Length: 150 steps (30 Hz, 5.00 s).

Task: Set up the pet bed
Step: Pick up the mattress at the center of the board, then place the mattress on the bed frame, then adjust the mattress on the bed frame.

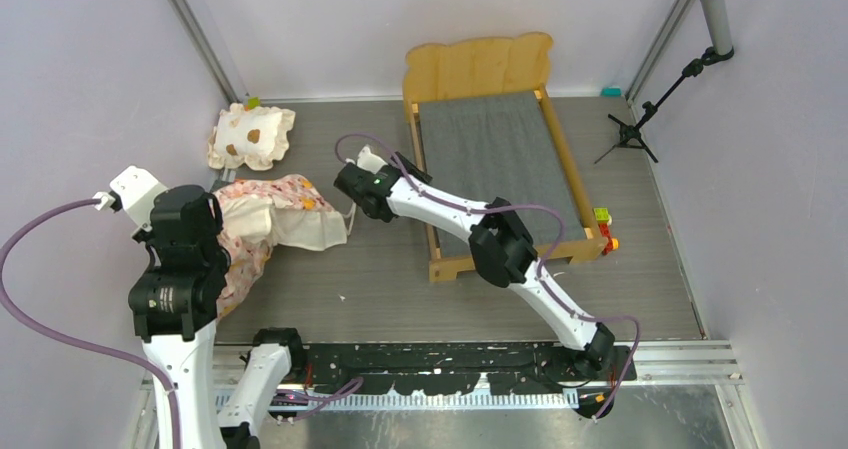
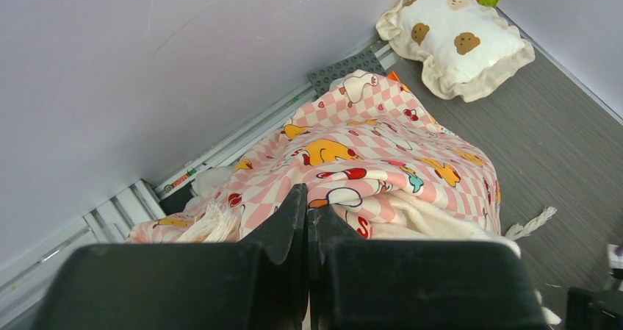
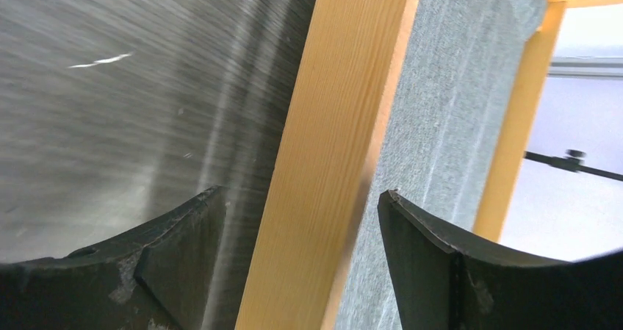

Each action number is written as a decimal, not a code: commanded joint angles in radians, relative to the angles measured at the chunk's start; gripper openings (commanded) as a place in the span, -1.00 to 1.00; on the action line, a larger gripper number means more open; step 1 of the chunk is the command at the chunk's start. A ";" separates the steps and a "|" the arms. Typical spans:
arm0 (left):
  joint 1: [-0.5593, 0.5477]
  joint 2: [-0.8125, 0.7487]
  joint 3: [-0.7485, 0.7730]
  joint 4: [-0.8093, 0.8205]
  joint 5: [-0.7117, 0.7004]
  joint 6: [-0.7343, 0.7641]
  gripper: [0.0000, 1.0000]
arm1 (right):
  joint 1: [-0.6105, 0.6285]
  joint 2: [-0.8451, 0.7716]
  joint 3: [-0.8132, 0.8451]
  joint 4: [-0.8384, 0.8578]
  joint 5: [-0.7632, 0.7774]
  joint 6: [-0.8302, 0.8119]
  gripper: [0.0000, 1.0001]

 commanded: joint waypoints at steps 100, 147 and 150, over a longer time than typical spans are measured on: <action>-0.489 1.133 0.181 0.912 0.706 -0.098 0.99 | -0.843 -0.485 -0.408 0.454 -1.131 0.158 0.85; -0.574 0.954 0.348 0.776 0.918 0.026 -1.00 | -0.845 -1.170 -0.783 0.428 -0.737 0.195 -0.99; -0.579 0.963 0.333 0.770 0.917 0.030 -1.00 | -0.845 -1.154 -0.818 0.432 -0.683 0.214 -0.99</action>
